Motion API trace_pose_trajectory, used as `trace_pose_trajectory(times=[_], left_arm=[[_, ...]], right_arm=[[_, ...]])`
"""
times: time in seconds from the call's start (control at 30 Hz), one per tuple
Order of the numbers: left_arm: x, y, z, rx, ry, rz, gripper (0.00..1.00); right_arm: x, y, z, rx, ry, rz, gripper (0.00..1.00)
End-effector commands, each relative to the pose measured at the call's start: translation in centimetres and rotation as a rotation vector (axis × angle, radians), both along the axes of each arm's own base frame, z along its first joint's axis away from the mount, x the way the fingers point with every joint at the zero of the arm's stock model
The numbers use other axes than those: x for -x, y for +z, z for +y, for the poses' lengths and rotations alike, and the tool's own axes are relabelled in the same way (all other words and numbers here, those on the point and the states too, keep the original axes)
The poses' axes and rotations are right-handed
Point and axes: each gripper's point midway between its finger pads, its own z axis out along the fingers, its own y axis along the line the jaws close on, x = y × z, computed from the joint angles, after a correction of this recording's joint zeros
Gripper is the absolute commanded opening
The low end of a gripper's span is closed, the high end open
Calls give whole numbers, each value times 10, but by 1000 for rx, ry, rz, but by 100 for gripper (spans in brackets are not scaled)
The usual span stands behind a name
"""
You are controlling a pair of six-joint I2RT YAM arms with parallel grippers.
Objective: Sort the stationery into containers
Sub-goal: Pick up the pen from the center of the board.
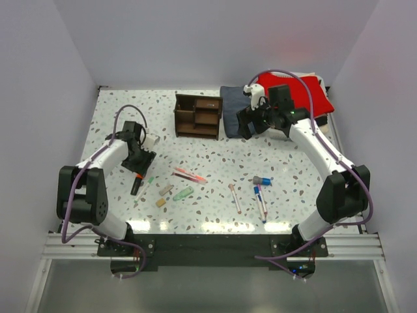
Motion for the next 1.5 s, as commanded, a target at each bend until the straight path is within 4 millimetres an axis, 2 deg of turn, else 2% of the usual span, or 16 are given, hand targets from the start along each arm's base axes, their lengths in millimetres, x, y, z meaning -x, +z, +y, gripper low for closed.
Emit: trace_pose_trajectory(times=[0.0,0.3,0.6,0.67,0.7,0.77,0.8,0.87,0.9,1.07,1.1,1.13,1.17,1.2,1.23,1.47], left_arm=[[-2,-15,1,12,17,-1,57],[-4,-36,-2,27,17,39,52],[5,-41,-10,81,17,69,6],[-10,-12,-16,115,-6,8,1],[-35,16,-21,137,-24,-72,0],[-51,58,-35,205,-92,-145,0],[-80,101,-42,231,-126,-258,0],[-95,140,-62,322,-226,-323,0],[-111,176,-70,353,-270,-411,0],[-138,271,-126,618,-534,-718,0],[-137,261,-133,671,-549,-734,0],[-148,297,-147,722,-670,-928,0],[-141,313,-155,791,-685,-990,0],[-140,297,-160,841,-685,-1011,0],[-145,334,-165,836,-758,-1217,0],[-205,307,-201,1027,-694,-1163,0]], right_arm=[[5,14,-4,-9,-21,-29,97],[12,15,-8,5,-29,-33,97],[13,11,-11,9,-44,-34,96],[11,15,-11,12,-46,-46,97],[9,16,-13,15,-50,-52,97],[7,18,-12,15,-51,-64,97],[6,19,-12,16,-54,-65,96],[4,18,-12,14,-55,-68,96],[3,17,-11,12,-57,-68,96],[-5,21,-14,16,-84,-96,96],[-6,22,-14,18,-87,-102,96],[-7,22,-15,20,-91,-104,96],[-8,22,-16,26,-96,-103,96],[-8,20,-15,30,-92,-99,96],[-8,19,-16,35,-91,-98,96],[-11,19,-20,60,-100,-100,96]])
